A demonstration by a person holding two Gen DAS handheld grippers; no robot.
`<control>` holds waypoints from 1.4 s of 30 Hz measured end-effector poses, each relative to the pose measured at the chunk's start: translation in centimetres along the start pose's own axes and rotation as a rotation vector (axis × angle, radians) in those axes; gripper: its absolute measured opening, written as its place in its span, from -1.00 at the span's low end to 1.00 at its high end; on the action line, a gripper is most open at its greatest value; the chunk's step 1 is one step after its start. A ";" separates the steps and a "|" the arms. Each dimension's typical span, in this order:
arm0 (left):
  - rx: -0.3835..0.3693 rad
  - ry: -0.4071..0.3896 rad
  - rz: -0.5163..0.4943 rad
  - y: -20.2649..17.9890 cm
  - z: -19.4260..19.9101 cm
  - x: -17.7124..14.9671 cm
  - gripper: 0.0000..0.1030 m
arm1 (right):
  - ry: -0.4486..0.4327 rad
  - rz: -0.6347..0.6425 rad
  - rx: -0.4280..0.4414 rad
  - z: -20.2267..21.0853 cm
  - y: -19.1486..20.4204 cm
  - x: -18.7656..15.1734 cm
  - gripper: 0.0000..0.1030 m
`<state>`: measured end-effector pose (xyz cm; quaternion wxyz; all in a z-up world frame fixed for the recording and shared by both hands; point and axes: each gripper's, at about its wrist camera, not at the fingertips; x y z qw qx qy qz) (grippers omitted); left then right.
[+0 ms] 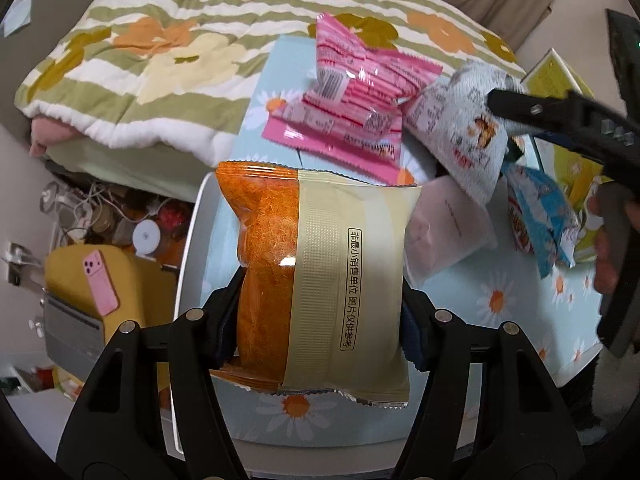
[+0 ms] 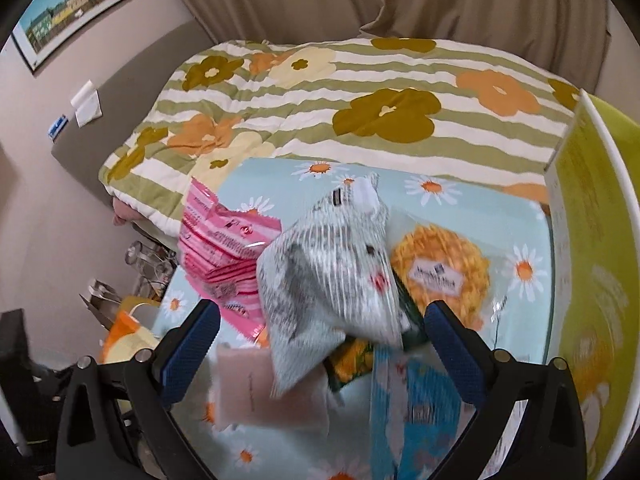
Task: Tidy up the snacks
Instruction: 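Grasp the orange-cream packet with the left tool while the right tool grasps the white printed packet, then carry both packets into the cardboard box and open both tools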
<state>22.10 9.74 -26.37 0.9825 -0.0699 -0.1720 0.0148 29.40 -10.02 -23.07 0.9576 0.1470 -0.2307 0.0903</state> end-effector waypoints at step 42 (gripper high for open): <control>-0.243 -0.259 -0.304 -9.8 12.0 7.1 0.18 | -0.291 -0.155 -0.092 18.5 -2.4 -1.8 -0.01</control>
Point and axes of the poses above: each gripper's, at about its wrist camera, not at the fingertips, and z roughly against the way its jaws point, y to its left, x to its top
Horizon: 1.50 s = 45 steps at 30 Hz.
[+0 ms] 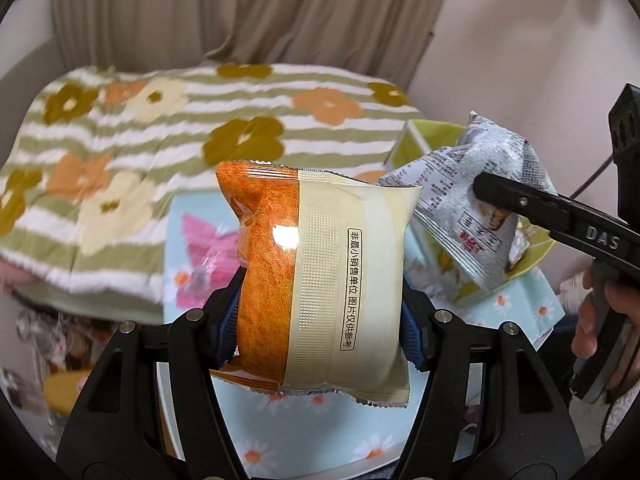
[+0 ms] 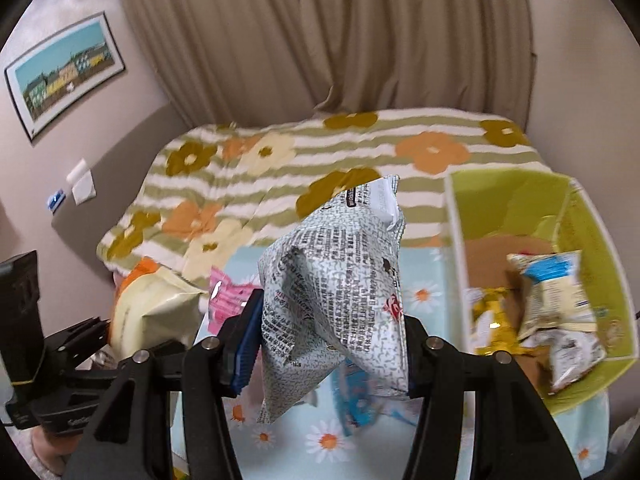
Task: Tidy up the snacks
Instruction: 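Carry both packets into the cardboard box and open both tools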
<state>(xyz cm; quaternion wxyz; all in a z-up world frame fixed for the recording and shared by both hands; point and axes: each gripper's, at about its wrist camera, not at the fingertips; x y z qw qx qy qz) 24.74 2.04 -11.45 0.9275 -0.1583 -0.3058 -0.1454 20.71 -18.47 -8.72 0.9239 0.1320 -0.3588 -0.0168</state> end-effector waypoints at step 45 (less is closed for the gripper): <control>-0.035 0.177 0.018 -22.5 -22.6 12.0 0.99 | 0.078 -0.157 -0.058 -1.5 -29.1 7.2 -0.01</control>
Point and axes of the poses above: each gripper's, at about its wrist camera, not at the fingertips, and z roughly against the way its jaws point, y to its left, x to its top
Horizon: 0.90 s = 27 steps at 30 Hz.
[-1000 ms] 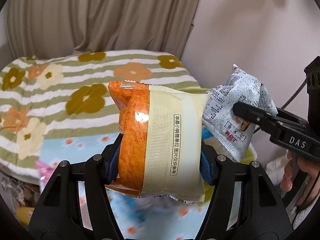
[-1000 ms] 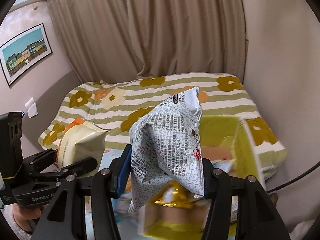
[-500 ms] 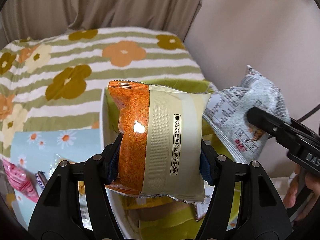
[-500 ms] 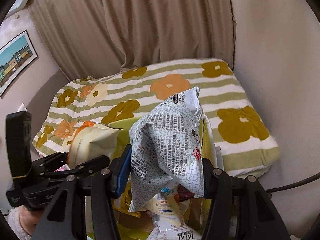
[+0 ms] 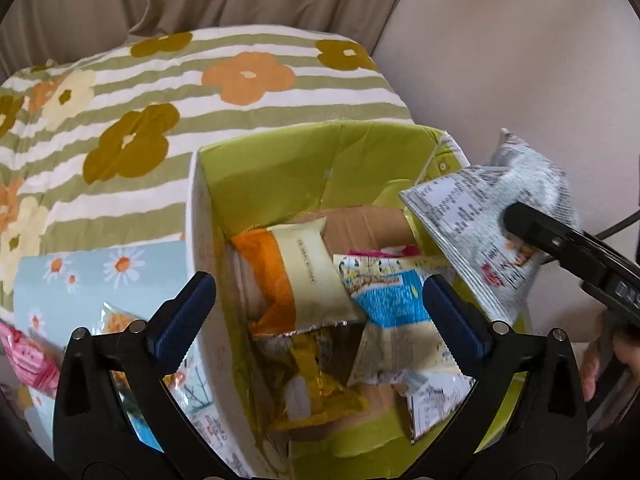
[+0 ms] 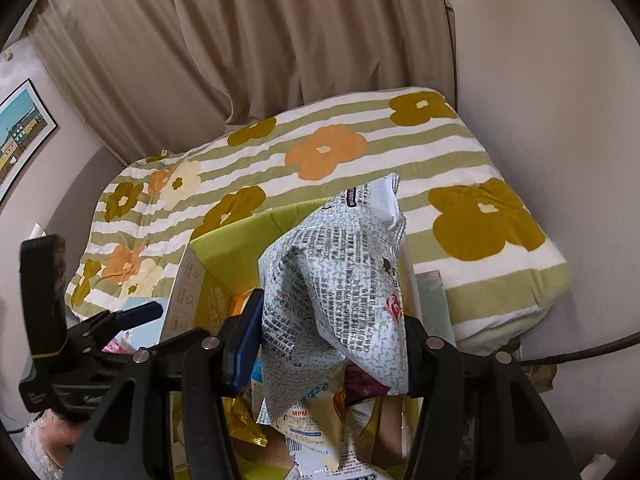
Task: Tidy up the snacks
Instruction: 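Carry both packets into the cardboard box and open both tools, then move both tools back over the remaining snacks on the mat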
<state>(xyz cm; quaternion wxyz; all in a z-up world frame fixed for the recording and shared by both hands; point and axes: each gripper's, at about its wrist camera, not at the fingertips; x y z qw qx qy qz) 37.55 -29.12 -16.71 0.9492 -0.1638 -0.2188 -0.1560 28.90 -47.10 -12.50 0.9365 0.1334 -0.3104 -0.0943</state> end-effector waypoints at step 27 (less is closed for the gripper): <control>0.023 -0.063 -0.015 0.8 5.2 -3.1 0.99 | 0.004 0.066 0.051 -0.2 2.4 -1.2 0.99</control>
Point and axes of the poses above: each gripper's, at about its wrist camera, not at the fingertips, and z roughly against the way its jaws point, y to its left, x to its top
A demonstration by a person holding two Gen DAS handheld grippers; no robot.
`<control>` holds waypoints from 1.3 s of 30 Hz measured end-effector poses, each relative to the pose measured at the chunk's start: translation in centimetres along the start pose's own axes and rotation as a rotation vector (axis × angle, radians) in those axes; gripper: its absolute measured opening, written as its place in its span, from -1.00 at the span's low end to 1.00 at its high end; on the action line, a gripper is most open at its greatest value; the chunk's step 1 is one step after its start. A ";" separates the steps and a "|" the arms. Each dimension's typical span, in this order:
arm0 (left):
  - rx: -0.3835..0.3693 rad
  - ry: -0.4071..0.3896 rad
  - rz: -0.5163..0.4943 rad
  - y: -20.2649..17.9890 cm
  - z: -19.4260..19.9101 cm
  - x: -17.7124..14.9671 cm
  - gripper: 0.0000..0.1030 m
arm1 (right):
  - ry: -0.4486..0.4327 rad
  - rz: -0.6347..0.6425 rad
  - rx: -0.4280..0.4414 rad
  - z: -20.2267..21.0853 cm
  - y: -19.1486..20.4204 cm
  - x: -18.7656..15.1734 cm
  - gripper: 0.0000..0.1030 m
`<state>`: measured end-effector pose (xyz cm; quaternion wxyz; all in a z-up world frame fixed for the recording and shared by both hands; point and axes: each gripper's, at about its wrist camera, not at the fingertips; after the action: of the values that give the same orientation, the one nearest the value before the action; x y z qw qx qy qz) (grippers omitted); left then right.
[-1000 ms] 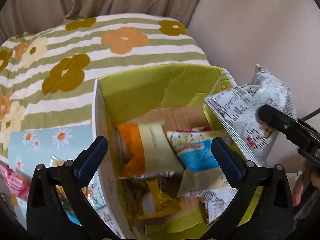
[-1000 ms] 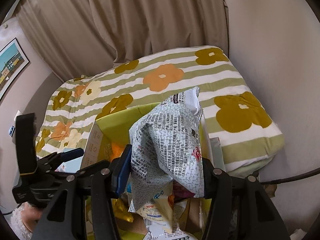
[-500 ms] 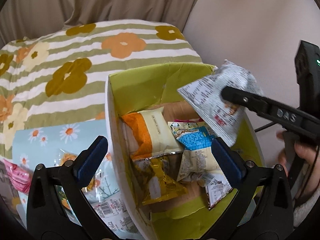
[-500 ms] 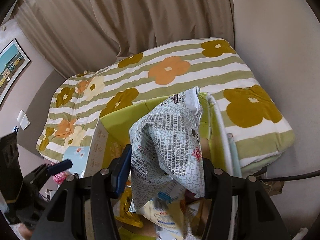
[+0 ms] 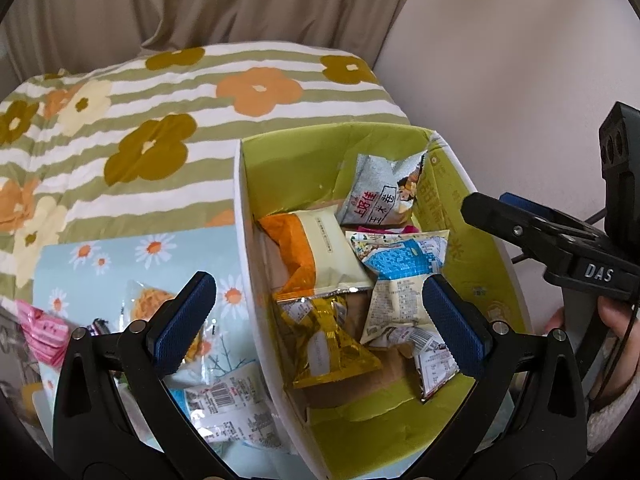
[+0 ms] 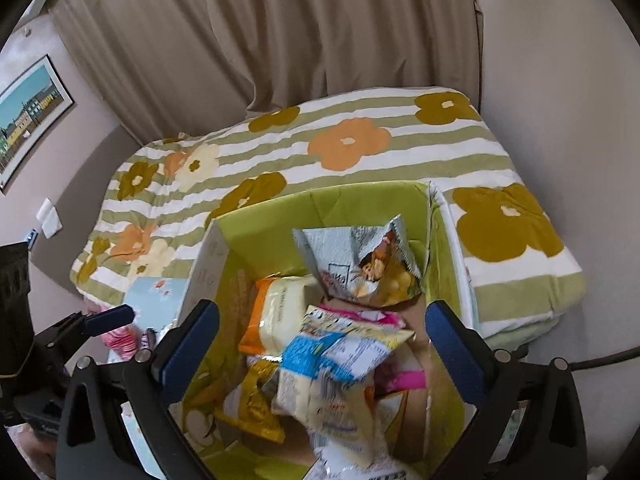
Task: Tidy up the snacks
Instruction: 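Move both tools back over the remaining snacks on the mat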
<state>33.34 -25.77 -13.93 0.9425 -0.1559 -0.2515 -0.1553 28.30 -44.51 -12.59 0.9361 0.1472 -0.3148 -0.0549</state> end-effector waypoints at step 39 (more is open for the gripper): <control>0.054 -0.144 0.011 18.0 18.8 -10.8 0.99 | -0.164 0.064 0.007 6.7 19.5 -8.6 0.99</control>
<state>23.12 -0.20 -7.92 0.9268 -0.1425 -0.3216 -0.1316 17.54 -25.86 -6.38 0.9080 0.1353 -0.3950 -0.0358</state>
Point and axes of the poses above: each gripper's, at about its wrist camera, not at the fingertips, and z roughly against the way its jaws point, y to its left, x to its top
